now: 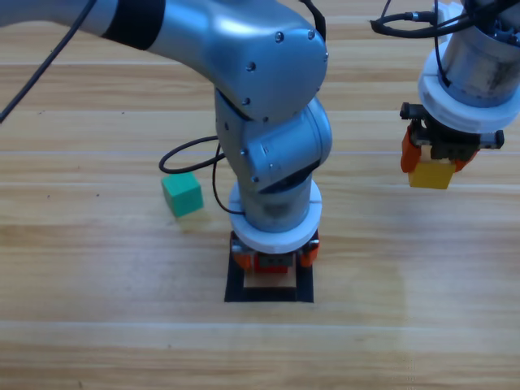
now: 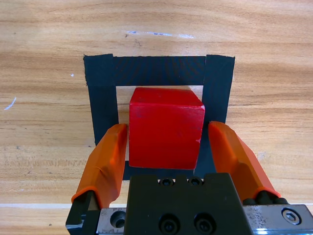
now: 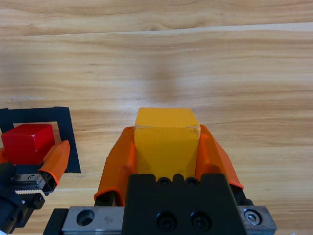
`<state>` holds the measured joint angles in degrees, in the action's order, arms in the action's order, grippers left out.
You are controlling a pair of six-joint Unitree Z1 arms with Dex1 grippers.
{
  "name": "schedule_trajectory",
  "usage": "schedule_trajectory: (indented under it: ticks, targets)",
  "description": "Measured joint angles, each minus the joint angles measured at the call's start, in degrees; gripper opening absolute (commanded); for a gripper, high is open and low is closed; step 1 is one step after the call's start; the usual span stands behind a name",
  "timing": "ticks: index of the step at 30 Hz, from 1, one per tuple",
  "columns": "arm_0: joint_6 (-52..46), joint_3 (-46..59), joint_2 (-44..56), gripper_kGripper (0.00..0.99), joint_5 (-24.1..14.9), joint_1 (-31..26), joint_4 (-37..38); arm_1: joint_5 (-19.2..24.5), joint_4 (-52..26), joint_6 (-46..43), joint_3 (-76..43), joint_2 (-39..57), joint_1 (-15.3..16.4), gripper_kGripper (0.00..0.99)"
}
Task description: Stack the blocks in the rectangular block: red at the bottom, yellow in the middle, green on top
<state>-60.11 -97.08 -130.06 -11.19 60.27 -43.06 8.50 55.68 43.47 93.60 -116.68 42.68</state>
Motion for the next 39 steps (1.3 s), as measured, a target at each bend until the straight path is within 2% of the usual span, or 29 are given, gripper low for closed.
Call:
schedule_trajectory:
  ticks: [4, 11, 14, 22, 25, 28, 31, 36, 39]
  targets:
    - [-0.07, 0.0, 0.0, 0.831, -0.65, 0.0, 0.0, 0.0, 0.0, 0.0, 0.0, 0.0, 0.0, 0.0]
    - [-0.15, 0.0, 0.71, 0.842, -2.35, 0.0, -0.19, 0.0, 0.0, 0.0, 0.0, -0.04, 0.0, 0.0]
    - [-0.15, 0.06, 3.52, 0.89, -3.08, 0.01, -0.78, 0.0, 0.0, 0.0, 0.0, -0.04, 0.0, 0.0]
    - [-0.02, 1.64, 16.75, 0.943, -7.0, 0.19, -2.39, 0.0, 0.15, 0.08, 0.45, -0.04, 0.55, 0.0]
    - [1.4, 5.31, 24.15, 0.943, -8.93, 0.21, -2.4, 0.0, 2.81, 0.08, 5.2, -0.43, 2.43, 0.0]
    - [7.08, 10.12, 31.06, 0.942, -10.64, 0.09, -2.44, 0.0, 4.43, 0.49, 11.38, -1.43, 5.2, 0.0]
    - [17.26, 10.76, 34.79, 0.94, -10.31, -1.69, -2.6, 0.0, 5.67, 1.11, 14.94, -3.88, 7.78, 0.0]
    - [28.52, 12.8, 35.41, 0.939, -1.9, -10.86, -2.51, 0.01, 7.88, 3.92, 21.22, -11.38, 11.28, 0.0]
    - [29.23, 16.3, 35.52, 0.963, -1.56, -14.22, -0.26, 0.02, 8.69, 4.88, 24.66, -14.31, 12.46, 0.0]
